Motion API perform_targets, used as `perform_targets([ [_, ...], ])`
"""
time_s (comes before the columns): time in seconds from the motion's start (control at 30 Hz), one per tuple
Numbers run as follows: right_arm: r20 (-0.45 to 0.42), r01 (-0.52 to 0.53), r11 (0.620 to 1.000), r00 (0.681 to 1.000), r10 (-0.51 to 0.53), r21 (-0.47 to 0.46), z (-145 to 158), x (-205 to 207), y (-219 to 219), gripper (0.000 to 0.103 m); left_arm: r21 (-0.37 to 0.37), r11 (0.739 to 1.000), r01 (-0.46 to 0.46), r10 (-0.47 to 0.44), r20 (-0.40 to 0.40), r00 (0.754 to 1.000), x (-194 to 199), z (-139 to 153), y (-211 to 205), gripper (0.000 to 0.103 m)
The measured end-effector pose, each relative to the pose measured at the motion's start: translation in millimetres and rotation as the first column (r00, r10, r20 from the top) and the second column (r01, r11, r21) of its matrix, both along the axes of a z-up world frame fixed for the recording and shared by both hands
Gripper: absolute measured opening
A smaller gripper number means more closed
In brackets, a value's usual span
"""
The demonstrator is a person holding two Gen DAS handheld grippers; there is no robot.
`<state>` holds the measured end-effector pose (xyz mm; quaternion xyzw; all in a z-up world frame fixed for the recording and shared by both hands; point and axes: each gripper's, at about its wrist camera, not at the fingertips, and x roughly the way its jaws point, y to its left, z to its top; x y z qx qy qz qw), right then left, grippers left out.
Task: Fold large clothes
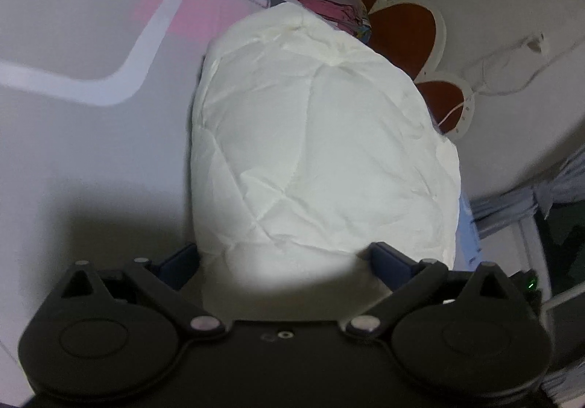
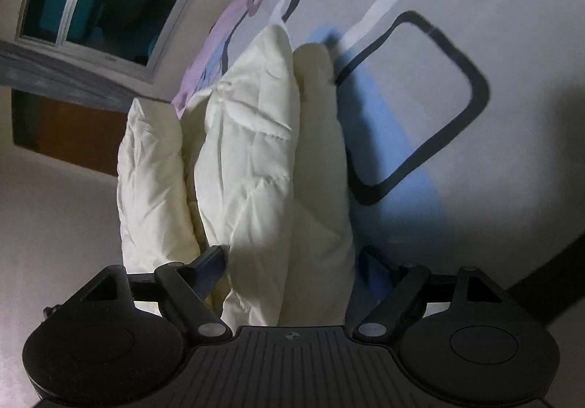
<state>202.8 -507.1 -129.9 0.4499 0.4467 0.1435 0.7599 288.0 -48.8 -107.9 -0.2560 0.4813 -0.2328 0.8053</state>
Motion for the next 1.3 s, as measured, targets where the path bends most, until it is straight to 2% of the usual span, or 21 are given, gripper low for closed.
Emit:
perform_targets([
  [0.17,0.027,-0.078,0.997,0.996,0.079,-0.028,1,12,13,0.079,0.002,1.000,-0.006,0.006,0.008,1.000,1,-5,-10,0.100],
  [0.2,0.032,-0.099,0.994,0.994,0.101,-0.041,0,15,18,0.074,0.008,1.000,0.002,-0.002,0.016,1.000,1,-4,-13,0.101],
  [0.27,0.048,-0.123,0.990,0.991,0.126,-0.068,2,19,25,0.072,0.030,0.999,0.012,-0.013,0.025,1.000,3,-4,-18,0.102],
  [0.3,0.049,-0.130,0.989,0.990,0.133,-0.068,2,22,28,0.068,0.033,0.999,0.010,-0.011,0.023,1.000,5,-5,-20,0.102],
  [0.4,0.045,-0.131,0.990,0.990,0.134,-0.052,-1,27,30,0.062,0.052,0.999,0.004,-0.006,0.038,0.999,7,-3,-22,0.100],
  [0.53,0.045,-0.136,0.989,0.989,0.139,-0.059,0,25,31,0.059,0.063,0.998,0.004,-0.009,0.076,0.997,2,0,-25,0.095],
  [0.7,0.041,-0.122,0.990,0.991,0.125,-0.074,4,23,34,0.059,0.087,0.995,0.054,-0.065,0.118,0.991,-1,7,-29,0.093],
  [1.13,0.026,-0.039,0.988,0.999,0.043,-0.152,18,11,59,0.059,0.087,0.984,0.155,-0.166,0.148,0.975,13,10,-16,0.087],
  [1.3,0.044,-0.010,0.975,0.999,0.020,-0.220,29,7,75,0.059,0.068,0.978,0.198,-0.206,0.162,0.965,22,9,-11,0.087],
])
